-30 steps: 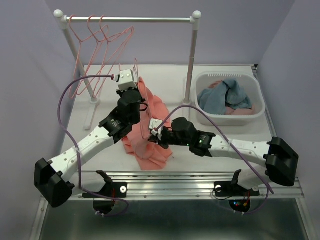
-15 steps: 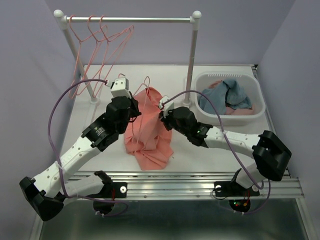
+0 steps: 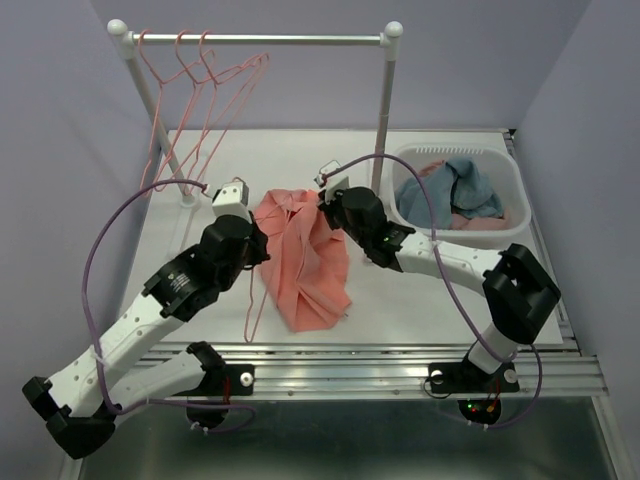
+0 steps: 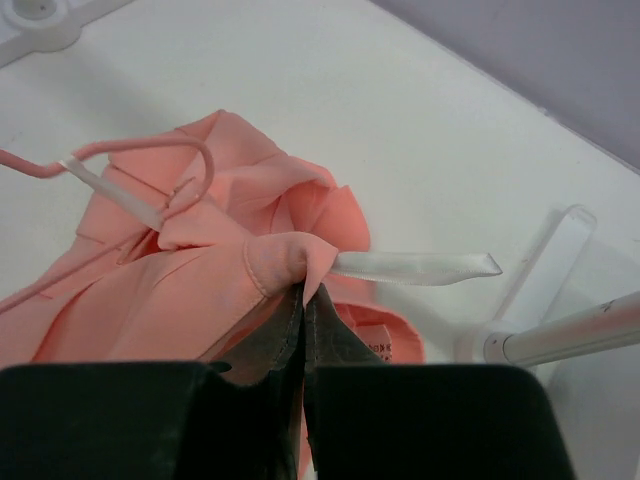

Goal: Remove the skirt from the hanger

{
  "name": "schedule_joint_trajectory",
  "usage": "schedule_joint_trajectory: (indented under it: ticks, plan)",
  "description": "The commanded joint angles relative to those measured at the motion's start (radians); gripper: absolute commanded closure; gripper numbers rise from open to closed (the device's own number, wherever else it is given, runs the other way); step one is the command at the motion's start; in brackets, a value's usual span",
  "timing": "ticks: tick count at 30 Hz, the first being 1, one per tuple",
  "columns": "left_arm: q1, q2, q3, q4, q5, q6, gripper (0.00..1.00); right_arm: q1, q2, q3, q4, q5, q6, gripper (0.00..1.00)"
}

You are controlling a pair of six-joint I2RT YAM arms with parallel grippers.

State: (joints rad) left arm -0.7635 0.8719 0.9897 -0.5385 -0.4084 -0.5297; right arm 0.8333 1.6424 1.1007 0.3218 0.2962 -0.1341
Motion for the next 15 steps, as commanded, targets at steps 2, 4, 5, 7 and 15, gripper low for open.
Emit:
schedule_joint_trajectory:
  ticks: [2, 4, 5, 7, 15]
  plan:
    - [-0.005, -0.097, 0.035, -0.038, -0.059, -0.038, 1.0, -0.014, -0.042, -0.031, 0.013, -0.145, 0.007, 0.99]
    - [-0.005, -0.128, 0.03, -0.017, -0.076, -0.039, 1.0, -0.014, -0.082, -0.102, 0.005, -0.277, 0.039, 0.99]
    - [-0.005, -0.137, 0.026, -0.002, -0.067, -0.032, 1.0, -0.014, -0.104, -0.123, -0.001, -0.348, 0.024, 0.92]
    - [-0.005, -0.154, 0.024, 0.026, -0.05, -0.016, 1.0, -0.014, -0.168, -0.15, -0.044, -0.436, 0.016, 0.43]
    - [-0.007, -0.145, 0.063, 0.023, -0.029, 0.014, 1.0, -0.014, -0.342, -0.147, -0.133, -0.358, -0.038, 0.0]
